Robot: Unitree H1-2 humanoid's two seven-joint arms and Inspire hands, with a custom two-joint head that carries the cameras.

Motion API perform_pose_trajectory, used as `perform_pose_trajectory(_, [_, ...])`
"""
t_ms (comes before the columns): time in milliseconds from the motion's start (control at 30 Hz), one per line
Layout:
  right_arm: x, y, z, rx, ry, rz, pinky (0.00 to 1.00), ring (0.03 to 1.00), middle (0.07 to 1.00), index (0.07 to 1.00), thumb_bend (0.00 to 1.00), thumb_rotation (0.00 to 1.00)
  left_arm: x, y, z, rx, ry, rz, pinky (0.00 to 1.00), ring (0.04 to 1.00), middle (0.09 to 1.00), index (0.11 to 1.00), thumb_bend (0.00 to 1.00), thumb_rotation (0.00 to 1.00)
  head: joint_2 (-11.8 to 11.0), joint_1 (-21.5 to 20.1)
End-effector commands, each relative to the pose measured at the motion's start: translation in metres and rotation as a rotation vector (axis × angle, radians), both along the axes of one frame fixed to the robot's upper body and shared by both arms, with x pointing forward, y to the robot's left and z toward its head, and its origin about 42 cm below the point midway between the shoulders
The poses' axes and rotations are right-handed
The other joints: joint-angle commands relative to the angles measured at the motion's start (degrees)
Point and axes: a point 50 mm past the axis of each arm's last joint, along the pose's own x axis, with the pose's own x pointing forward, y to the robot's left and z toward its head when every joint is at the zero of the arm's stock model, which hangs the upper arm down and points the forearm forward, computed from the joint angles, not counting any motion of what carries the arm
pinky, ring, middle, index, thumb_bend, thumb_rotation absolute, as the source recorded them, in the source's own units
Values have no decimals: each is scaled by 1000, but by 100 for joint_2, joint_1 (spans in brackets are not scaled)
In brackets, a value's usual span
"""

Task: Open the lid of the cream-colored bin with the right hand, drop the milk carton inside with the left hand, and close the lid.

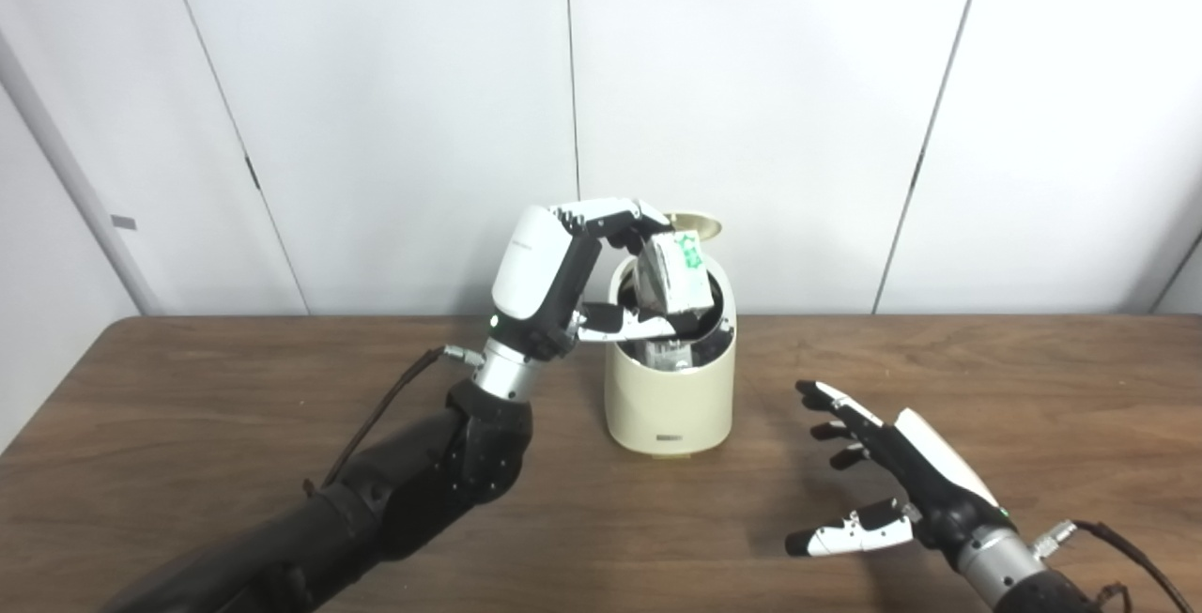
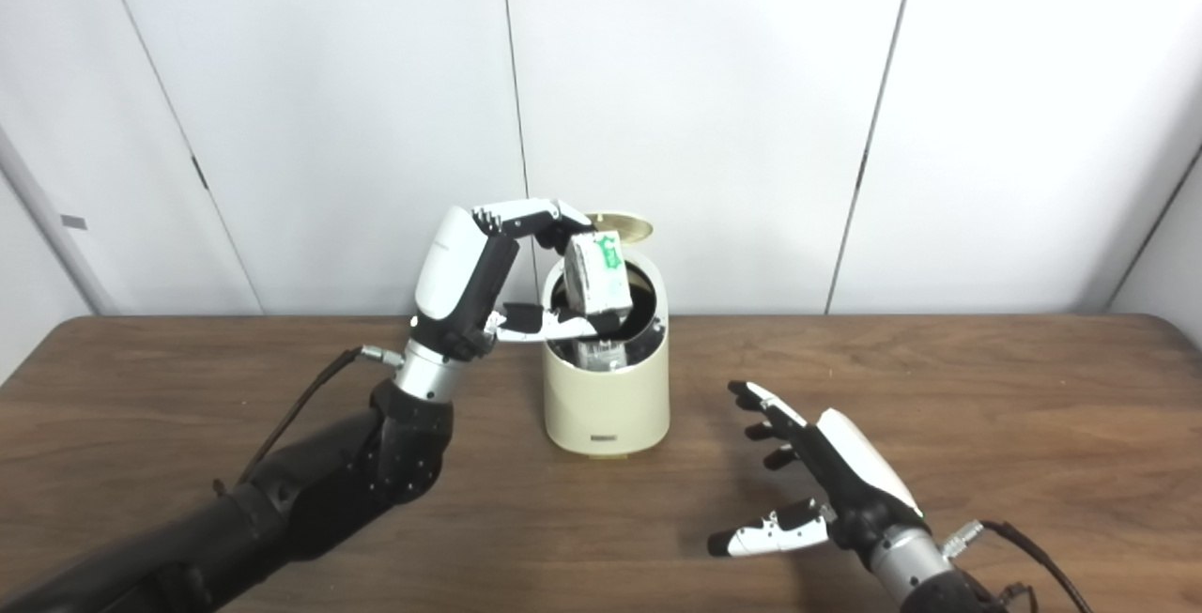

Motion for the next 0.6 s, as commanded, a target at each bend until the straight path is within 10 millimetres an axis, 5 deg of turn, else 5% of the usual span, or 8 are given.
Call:
perform_pose_trajectory(0, [1,-1,17,6,-83,-2,686,822,903,924,780,179,9,-4,34,-51,-79,-22,426,443,490,517,504,0,10,1])
perform_pose_trajectory(433, [1,-2,18,24,-91,-1,699,823,899,925,787,188,9,0,15,36,29,-40,428,447,506,500,504,0,54,9])
perform_pose_trajectory(500, [1,-3,18,20,-95,-2,702,818,895,923,788,178,11,1,13,54,42,-39,464,557,588,495,518,32,52,8])
perform_pose_trajectory(567, [1,-3,19,18,-94,-5,706,817,887,921,789,178,12,2,12,75,39,-33,519,646,679,630,772,39,55,1])
